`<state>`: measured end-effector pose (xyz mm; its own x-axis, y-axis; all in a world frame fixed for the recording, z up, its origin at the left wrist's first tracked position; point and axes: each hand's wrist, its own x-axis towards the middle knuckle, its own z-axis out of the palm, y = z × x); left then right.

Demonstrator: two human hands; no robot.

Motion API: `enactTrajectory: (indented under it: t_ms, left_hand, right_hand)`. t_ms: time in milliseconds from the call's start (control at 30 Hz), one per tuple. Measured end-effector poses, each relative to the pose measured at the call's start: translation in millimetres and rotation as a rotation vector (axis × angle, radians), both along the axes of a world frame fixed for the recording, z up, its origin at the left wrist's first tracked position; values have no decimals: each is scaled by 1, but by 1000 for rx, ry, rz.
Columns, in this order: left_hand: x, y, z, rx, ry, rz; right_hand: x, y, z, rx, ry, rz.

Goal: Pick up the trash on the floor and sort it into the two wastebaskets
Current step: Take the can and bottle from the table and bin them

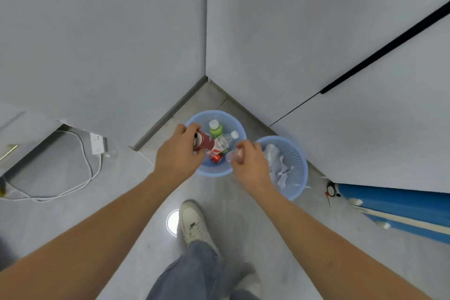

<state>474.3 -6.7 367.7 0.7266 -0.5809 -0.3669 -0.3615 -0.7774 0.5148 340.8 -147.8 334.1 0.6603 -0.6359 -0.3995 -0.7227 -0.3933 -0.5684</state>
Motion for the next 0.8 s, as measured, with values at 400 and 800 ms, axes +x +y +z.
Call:
enactTrajectory:
  t_ms: [400, 800]
  left_hand:
    - [-27, -52, -147, 181, 112, -56]
    - [-28, -49, -78, 131, 150, 114]
  right_hand:
    - [27, -36, -141, 82, 154, 31]
    - [29, -56, -58, 207, 71, 162]
